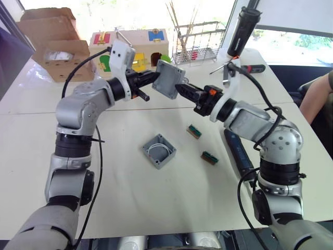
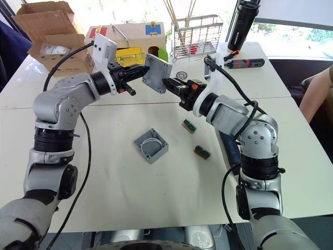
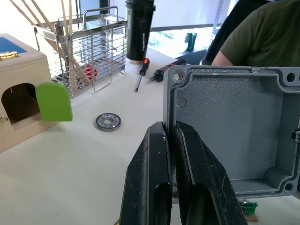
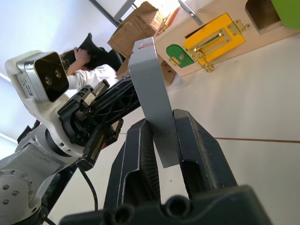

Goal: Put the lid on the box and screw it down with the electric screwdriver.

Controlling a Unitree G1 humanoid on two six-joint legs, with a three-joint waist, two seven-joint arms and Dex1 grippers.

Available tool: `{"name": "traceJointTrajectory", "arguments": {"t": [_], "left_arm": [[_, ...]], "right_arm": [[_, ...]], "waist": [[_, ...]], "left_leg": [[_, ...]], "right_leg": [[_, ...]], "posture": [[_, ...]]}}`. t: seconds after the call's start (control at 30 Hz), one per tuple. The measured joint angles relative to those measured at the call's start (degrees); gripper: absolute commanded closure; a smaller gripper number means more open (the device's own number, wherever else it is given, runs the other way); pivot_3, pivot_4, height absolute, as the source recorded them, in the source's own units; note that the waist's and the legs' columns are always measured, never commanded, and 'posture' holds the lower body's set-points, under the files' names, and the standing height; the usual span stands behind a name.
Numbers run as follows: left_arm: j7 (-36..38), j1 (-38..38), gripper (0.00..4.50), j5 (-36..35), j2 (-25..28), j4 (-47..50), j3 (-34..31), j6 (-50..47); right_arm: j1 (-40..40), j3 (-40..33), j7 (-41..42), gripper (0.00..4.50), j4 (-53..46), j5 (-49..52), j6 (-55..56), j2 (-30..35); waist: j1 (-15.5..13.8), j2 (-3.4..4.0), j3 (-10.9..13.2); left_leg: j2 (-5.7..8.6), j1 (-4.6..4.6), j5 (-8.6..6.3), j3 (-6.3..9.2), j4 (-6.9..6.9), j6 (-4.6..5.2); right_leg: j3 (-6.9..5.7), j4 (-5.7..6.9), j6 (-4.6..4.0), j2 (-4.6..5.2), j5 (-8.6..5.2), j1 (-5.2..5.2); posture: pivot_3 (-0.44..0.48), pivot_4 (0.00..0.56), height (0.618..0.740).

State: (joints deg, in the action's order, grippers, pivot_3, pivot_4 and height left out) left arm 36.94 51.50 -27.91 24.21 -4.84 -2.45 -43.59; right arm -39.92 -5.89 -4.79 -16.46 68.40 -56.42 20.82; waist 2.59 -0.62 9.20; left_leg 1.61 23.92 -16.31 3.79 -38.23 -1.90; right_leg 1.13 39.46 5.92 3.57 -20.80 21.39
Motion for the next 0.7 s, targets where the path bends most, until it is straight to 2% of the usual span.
{"name": "traceJointTrajectory", "arguments": {"t": [0.17,0.2,0.4,0.7], "left_arm": [[-0.3,-0.1,4.5,0.0,0.0,0.1,0.0,0.0],[-0.3,-0.1,4.5,0.0,0.0,0.2,0.0,0.0],[0.4,-0.8,4.5,-0.1,0.1,1.1,0.6,0.0],[0.4,-0.9,4.5,-0.1,0.1,1.0,1.0,0.0]], "right_arm": [[0.0,0.0,-0.3,4.37,0.0,-0.1,0.0,-0.3],[0.0,0.0,-0.3,3.31,0.0,-0.1,0.0,-0.4],[0.0,-0.2,-0.9,0.66,-0.3,-1.9,-0.1,-0.5],[0.0,-1.5,-2.4,0.66,-0.3,-1.8,-0.4,-1.3]], "waist": [[0.1,0.0,0.0],[0.1,0.0,0.0],[0.0,0.0,0.0],[0.1,0.0,0.0]], "left_leg": [[0.0,0.0,0.0,0.0,0.0,0.0],[0.0,0.0,0.0,0.0,0.0,0.0],[0.0,0.0,0.0,0.0,0.01,0.0],[0.0,0.0,0.0,0.0,0.01,0.0]], "right_leg": [[0.0,0.0,0.0,0.0,0.0,0.0],[0.0,0.0,0.0,0.0,0.0,0.01],[0.0,0.0,0.0,0.0,0.0,0.0],[0.0,0.0,0.0,0.0,0.0,0.01]], "posture": [[0.0,0.15,0.74],[0.0,0.15,0.74],[0.0,0.15,0.74],[0.0,0.15,0.74]]}}
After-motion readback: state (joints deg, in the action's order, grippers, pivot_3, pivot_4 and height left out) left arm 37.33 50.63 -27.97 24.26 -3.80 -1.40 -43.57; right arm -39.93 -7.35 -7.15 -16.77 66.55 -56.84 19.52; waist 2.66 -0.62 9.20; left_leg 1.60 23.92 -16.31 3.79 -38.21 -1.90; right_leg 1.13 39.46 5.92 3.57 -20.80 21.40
